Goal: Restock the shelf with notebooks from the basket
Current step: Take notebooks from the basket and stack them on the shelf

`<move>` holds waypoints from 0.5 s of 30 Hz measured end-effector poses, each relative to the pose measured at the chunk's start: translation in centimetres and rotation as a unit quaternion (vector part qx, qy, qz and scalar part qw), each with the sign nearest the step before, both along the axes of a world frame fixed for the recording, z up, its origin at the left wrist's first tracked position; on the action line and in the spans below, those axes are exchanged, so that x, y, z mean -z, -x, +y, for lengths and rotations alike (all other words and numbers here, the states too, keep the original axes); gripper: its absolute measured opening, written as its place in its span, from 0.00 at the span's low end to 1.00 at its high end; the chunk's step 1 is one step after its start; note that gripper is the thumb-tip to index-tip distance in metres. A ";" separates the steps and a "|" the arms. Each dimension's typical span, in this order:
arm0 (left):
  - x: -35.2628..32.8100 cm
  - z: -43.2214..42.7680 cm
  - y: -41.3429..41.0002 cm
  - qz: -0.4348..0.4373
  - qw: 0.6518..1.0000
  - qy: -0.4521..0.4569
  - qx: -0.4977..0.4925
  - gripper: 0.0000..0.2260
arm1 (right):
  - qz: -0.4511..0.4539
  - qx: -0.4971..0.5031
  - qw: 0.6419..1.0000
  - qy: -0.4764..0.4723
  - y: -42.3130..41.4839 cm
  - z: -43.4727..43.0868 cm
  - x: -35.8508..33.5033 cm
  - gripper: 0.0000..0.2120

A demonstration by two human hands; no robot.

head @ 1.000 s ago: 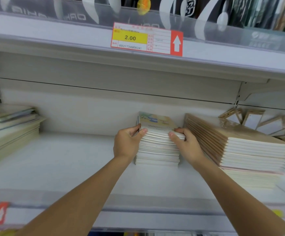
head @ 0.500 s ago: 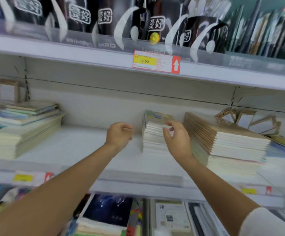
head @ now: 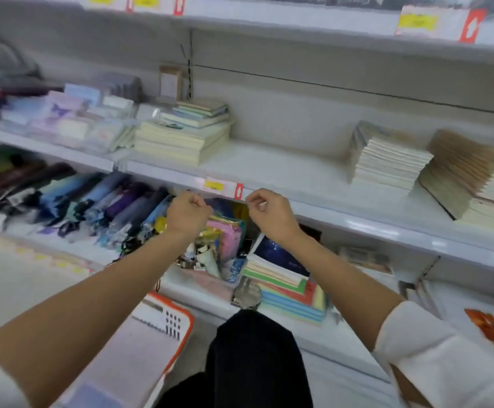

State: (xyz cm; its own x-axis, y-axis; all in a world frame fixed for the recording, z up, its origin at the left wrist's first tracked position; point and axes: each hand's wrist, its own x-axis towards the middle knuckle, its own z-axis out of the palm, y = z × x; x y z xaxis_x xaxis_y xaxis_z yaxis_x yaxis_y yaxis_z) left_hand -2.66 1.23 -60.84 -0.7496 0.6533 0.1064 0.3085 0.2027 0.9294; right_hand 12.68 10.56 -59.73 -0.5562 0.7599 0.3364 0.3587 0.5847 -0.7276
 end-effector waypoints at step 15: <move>17.3 -22.4 10.4 -0.178 0.958 0.091 -0.204 0.15 | -0.182 -0.238 0.936 0.186 15.7 -19.3 17.2 0.10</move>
State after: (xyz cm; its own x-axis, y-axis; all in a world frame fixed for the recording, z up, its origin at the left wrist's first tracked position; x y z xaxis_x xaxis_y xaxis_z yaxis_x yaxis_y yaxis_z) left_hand -13.04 -21.22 -78.17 -0.9144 0.2806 -0.2918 -0.1618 0.4075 0.8987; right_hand -3.07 -8.75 -76.95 -0.8874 0.4243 -0.1803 0.3863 0.4709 -0.7931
